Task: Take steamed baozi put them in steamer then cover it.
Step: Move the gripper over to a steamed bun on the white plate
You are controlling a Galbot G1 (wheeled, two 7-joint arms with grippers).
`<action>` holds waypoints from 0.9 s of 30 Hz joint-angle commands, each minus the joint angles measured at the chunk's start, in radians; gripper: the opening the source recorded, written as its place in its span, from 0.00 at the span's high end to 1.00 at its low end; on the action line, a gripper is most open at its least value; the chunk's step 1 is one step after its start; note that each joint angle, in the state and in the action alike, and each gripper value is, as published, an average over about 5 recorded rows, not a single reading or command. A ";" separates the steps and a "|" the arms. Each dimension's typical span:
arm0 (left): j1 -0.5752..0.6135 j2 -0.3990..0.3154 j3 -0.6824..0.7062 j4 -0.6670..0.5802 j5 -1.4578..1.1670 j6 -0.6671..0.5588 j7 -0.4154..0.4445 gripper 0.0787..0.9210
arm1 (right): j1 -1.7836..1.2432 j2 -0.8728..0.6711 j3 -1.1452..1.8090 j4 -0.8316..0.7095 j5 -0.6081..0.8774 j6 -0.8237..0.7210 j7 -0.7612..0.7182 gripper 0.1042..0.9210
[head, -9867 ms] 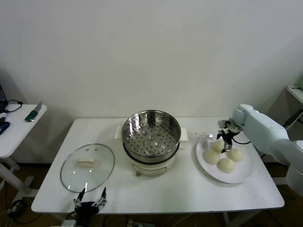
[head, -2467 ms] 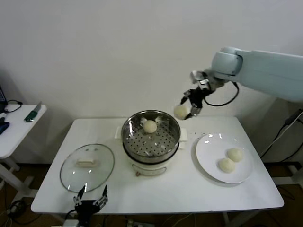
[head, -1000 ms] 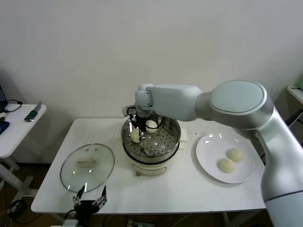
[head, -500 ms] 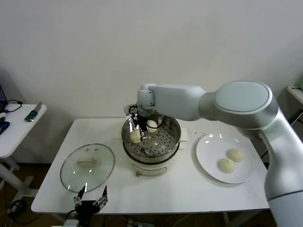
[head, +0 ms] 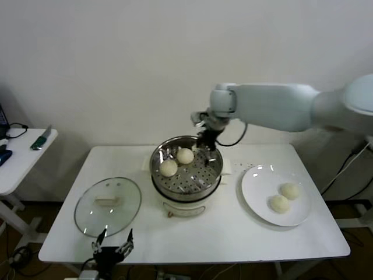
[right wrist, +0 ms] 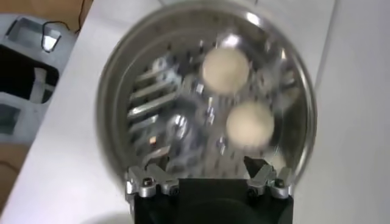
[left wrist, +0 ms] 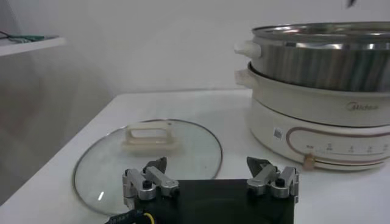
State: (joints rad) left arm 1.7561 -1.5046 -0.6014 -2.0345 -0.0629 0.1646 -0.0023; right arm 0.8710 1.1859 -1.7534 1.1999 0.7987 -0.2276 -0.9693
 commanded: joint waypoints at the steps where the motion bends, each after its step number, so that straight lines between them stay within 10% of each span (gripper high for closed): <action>1: 0.000 -0.001 0.004 0.003 0.003 0.001 0.001 0.12 | 0.130 -0.366 -0.130 0.203 -0.086 0.037 -0.043 0.12; 27: 0.014 -0.012 -0.005 0.002 0.022 0.000 0.006 0.12 | -0.433 -0.535 0.176 0.028 -0.515 0.005 0.036 0.12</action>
State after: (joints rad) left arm 1.7648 -1.5143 -0.6051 -2.0350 -0.0419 0.1634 0.0057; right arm 0.6481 0.7030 -1.7175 1.2718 0.4022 -0.2127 -0.9487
